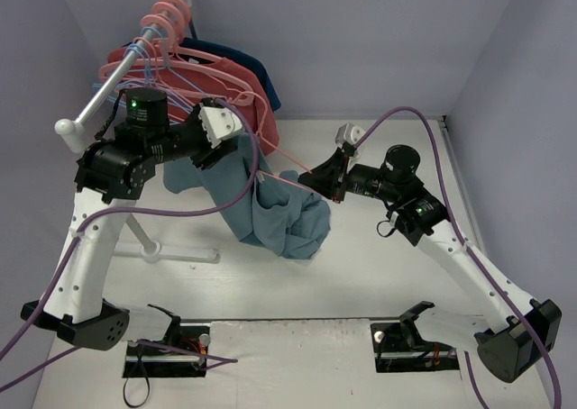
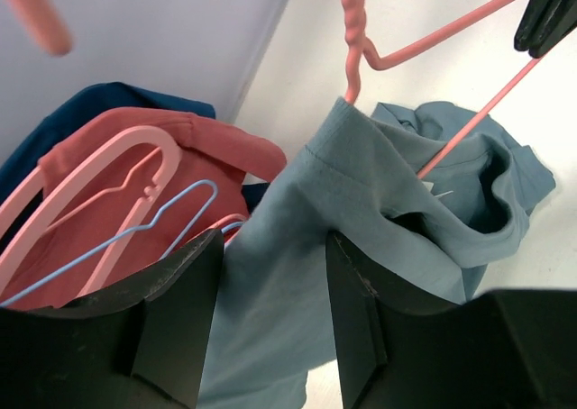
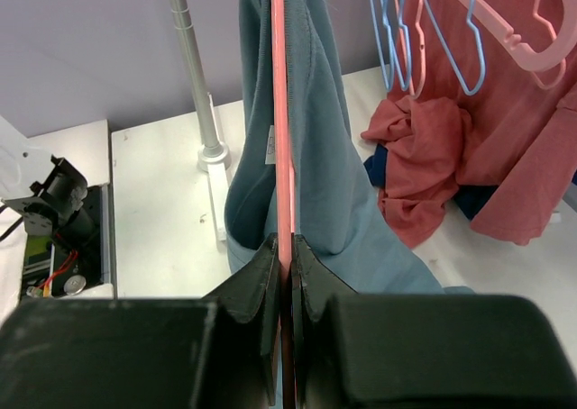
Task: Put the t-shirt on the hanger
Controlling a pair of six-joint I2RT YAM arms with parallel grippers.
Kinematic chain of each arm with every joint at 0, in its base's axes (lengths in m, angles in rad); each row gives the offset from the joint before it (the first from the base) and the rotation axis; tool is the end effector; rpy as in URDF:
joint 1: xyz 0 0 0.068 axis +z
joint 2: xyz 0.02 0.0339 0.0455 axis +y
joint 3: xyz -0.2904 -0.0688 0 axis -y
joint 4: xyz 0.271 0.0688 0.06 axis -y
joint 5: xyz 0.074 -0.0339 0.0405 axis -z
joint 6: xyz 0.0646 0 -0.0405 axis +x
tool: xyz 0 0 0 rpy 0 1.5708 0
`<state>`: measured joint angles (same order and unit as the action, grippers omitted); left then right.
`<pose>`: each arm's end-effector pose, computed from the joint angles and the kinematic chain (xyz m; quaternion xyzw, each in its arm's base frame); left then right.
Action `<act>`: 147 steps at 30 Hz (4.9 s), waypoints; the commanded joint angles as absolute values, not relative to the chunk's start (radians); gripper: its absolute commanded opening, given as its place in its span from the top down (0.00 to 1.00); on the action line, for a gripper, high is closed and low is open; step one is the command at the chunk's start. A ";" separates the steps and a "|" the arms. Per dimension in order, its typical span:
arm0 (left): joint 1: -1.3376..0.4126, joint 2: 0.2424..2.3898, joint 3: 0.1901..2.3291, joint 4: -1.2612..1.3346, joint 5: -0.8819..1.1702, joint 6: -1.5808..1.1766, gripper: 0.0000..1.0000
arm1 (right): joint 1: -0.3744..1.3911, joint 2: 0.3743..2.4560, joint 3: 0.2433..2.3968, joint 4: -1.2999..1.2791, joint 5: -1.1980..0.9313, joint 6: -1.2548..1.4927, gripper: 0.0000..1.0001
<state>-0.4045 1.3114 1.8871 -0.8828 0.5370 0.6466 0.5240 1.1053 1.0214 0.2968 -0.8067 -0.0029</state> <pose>0.2293 -0.1341 0.5529 0.5259 0.5944 -0.1437 0.5912 0.2197 0.1809 0.4352 -0.4453 0.4781 0.4226 0.6281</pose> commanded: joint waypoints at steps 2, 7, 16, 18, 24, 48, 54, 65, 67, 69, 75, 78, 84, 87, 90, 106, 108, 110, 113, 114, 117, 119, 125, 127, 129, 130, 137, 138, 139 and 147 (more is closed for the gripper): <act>-0.363 1.338 1.974 -0.898 0.720 0.713 0.55 | 0.518 1.106 1.059 0.469 -0.864 0.000 1.00; -0.356 1.359 1.978 -0.940 0.769 0.736 0.55 | 0.520 1.113 1.063 0.470 -0.876 0.000 1.00; -0.316 1.366 1.939 -0.987 0.862 0.749 0.83 | 0.517 1.143 1.076 0.469 -0.902 -0.005 1.00; -0.312 1.361 1.925 -0.987 0.875 0.749 0.96 | 0.513 1.148 1.077 0.469 -0.903 -0.005 1.00; -0.310 1.336 1.885 -0.988 0.913 0.744 1.00 | 0.500 1.161 1.080 0.469 -0.918 -0.002 1.00; -0.308 1.325 1.812 -0.985 1.019 0.733 1.00 | 0.477 1.189 1.126 0.469 -1.028 0.000 1.00; -0.308 1.301 1.802 -0.985 1.024 0.740 1.00 | 0.462 1.198 1.117 0.468 -0.983 0.036 0.90; -0.308 1.264 1.761 -0.989 0.979 0.745 1.00 | 0.364 1.209 1.091 0.441 -0.866 0.122 0.30; -0.308 1.265 1.754 -0.969 0.940 0.721 1.00 | 0.347 1.192 1.091 0.426 -0.811 0.135 0.23; -0.308 1.261 1.735 -0.912 0.883 0.667 1.00 | 0.322 1.161 1.089 0.398 -0.737 0.146 0.22; -0.311 1.262 1.713 -0.746 0.736 0.489 1.00 | 0.306 1.013 0.988 0.347 -0.418 0.277 0.20; -0.313 1.257 1.704 -0.716 0.700 0.447 1.00 | 0.331 0.986 0.918 0.347 -0.405 0.401 0.34; -0.320 1.231 1.681 -0.709 0.682 0.405 1.00 | 0.554 1.034 0.823 0.350 -0.243 0.558 0.46; -0.329 1.215 1.667 -0.710 0.687 0.385 1.00 | 0.661 1.111 0.832 0.360 -0.127 0.641 0.42; -0.331 1.199 1.658 -0.709 0.687 0.376 1.00 | 0.714 1.181 0.873 0.373 -0.074 0.689 0.40; -0.337 1.165 1.638 -0.710 0.664 0.376 1.00 | 0.829 1.405 0.949 0.492 -0.080 0.739 0.50; -0.337 1.164 1.638 -0.710 0.663 0.376 1.00 | 0.831 1.415 0.944 0.491 -0.083 0.741 0.52; -0.337 1.161 1.641 -0.709 0.664 0.377 1.00 | 0.833 1.426 0.942 0.491 -0.092 0.741 0.59; -0.337 1.154 1.635 -0.709 0.653 0.376 1.00 | 0.833 1.412 0.924 0.488 -0.077 0.718 0.77; -0.337 1.150 1.628 -0.709 0.648 0.374 1.00 | 0.830 1.401 0.916 0.482 -0.064 0.703 0.82; -0.337 1.132 1.608 -0.710 0.628 0.369 1.00 | 0.818 1.362 0.889 0.420 -0.021 0.654 0.95; -0.337 1.108 1.579 -0.709 0.612 0.368 1.00 | 0.790 1.333 0.880 0.368 -0.003 0.608 1.00; -0.337 1.051 1.486 -0.703 0.623 0.386 1.00 | 0.647 1.219 0.843 0.289 -0.049 0.566 1.00; -0.337 1.051 1.469 -0.703 0.625 0.385 1.00 | 0.616 1.208 0.855 0.270 -0.074 0.549 1.00; -0.337 1.050 1.451 -0.702 0.634 0.387 1.00 | 0.582 1.204 0.877 0.235 -0.090 0.526 1.00; -0.337 1.050 1.440 -0.701 0.637 0.389 1.00 | 0.560 1.208 0.895 0.210 -0.101 0.510 1.00; -0.337 1.045 1.409 -0.703 0.633 0.414 1.00 | 0.385 1.271 0.997 0.144 -0.241 0.401 1.00; -0.337 1.043 1.401 -0.703 0.613 0.417 1.00 | 0.367 1.277 1.028 0.125 -0.242 0.387 1.00; -0.337 1.043 1.397 -0.705 0.605 0.426 1.00 | 0.358 1.290 1.043 0.115 -0.241 0.358 1.00; -0.363 1.121 1.471 -0.707 0.523 0.433 1.00 | 0.381 1.347 1.243 0.004 -0.279 0.262 1.00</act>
